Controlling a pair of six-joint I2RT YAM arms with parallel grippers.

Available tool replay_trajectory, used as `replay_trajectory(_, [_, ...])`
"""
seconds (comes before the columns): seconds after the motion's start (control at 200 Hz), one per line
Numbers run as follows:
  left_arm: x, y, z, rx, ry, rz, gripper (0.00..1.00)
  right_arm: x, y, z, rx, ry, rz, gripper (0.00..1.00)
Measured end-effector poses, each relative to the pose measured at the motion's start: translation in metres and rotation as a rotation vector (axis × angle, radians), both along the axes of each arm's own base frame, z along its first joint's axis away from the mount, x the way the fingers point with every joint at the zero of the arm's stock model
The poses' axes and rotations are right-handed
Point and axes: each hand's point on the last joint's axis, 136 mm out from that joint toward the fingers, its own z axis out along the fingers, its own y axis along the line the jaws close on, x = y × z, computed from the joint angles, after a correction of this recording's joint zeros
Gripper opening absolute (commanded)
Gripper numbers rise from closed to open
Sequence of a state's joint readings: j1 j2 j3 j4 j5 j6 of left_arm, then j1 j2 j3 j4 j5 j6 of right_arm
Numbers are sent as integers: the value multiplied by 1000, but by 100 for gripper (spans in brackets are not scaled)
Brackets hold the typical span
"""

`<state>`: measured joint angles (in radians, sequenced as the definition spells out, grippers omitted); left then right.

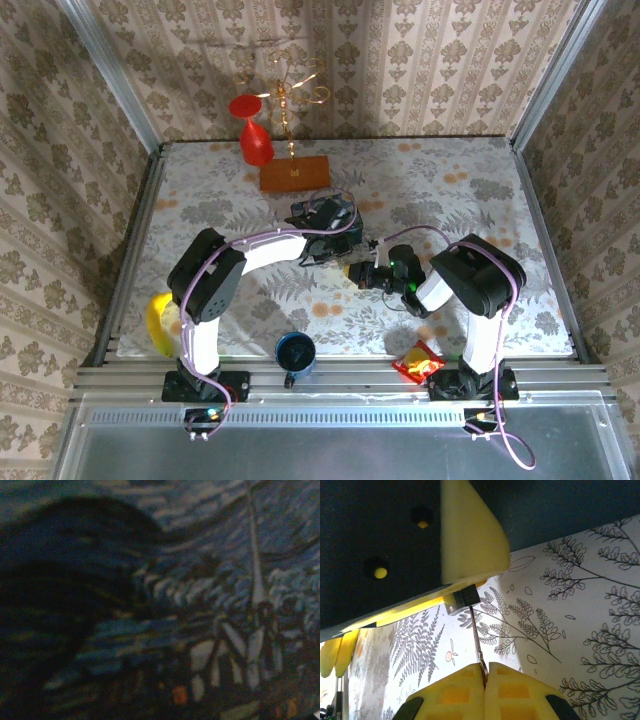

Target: Unlock the padlock with the key

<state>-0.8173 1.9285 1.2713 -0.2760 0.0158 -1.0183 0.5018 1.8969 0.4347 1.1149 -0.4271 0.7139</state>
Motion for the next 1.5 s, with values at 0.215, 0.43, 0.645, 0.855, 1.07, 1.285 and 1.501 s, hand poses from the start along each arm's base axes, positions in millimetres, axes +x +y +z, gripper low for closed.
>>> replay_trajectory(0.215, [2, 0, 1, -9, -3, 9, 22, 1, -1, 2, 9, -21, -9, 0])
replay_trajectory(0.43, [3, 0, 0, -18, 0, 15, 21, 3, 0, 4, 25, -40, -10, 0])
replay_trajectory(0.645, [3, -2, 1, -29, 1, 13, 21, 4, 1, 6, 40, -42, -14, 0])
replay_trajectory(0.855, [4, -1, 1, -32, 2, 15, 19, 7, 1, 6, 43, -38, -16, 0])
replay_trajectory(1.07, [5, -2, 1, -45, 4, 12, 18, 10, 0, 5, 49, -23, -16, 0])
replay_trajectory(1.285, [5, -1, 0, -49, 12, 11, 17, 16, 2, 6, 69, 15, -6, 0])
replay_trajectory(1.501, [0, -4, -1, -64, 33, -6, 13, 17, 2, 8, 90, 29, 9, 0])
